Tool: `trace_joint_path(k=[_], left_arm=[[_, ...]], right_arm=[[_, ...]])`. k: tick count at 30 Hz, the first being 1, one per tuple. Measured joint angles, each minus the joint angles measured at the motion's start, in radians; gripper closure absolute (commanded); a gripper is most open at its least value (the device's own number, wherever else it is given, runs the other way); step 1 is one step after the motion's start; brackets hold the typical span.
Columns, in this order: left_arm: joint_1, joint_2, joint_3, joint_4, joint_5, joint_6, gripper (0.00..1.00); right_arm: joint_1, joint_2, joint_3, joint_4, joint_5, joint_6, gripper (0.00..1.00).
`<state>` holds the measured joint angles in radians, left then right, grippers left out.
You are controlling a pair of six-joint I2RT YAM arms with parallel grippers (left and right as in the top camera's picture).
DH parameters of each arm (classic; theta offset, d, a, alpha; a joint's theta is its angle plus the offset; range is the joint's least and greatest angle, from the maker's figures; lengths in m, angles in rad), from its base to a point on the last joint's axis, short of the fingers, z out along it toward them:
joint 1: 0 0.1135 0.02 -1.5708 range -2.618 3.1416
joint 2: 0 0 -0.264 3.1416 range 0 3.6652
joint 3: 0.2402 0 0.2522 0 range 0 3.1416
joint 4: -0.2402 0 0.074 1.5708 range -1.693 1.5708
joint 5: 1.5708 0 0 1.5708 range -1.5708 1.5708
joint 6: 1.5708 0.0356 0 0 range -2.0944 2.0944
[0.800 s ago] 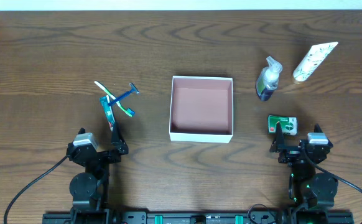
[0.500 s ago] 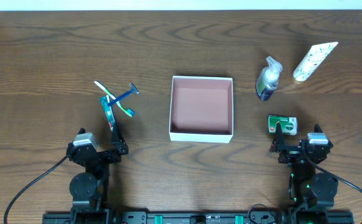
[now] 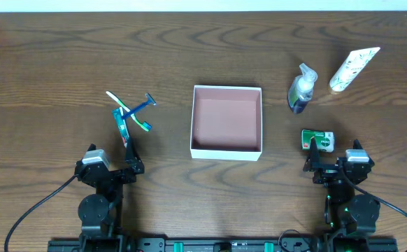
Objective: Pack container
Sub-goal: 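Move the right gripper up toward the white Pantene tube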
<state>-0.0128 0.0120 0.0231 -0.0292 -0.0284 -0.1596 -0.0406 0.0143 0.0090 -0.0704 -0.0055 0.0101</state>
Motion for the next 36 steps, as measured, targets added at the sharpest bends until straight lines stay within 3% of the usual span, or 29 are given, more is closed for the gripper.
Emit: trace_joint_path(k=[25, 30, 36], left_arm=[[0.0, 0.0, 0.0, 0.0, 0.0, 0.0, 0.02], [0.0, 0.0, 0.0, 0.0, 0.0, 0.0, 0.02], [0.0, 0.0, 0.0, -0.001, 0.0, 0.0, 0.02]], right_arm=[[0.0, 0.01, 0.021, 0.082, -0.101, 0.069, 0.01], [0.0, 0.175, 0.24, -0.005, -0.116, 0.056, 0.01], [0.0, 0.575, 0.661, -0.214, -0.159, 0.029, 0.01]])
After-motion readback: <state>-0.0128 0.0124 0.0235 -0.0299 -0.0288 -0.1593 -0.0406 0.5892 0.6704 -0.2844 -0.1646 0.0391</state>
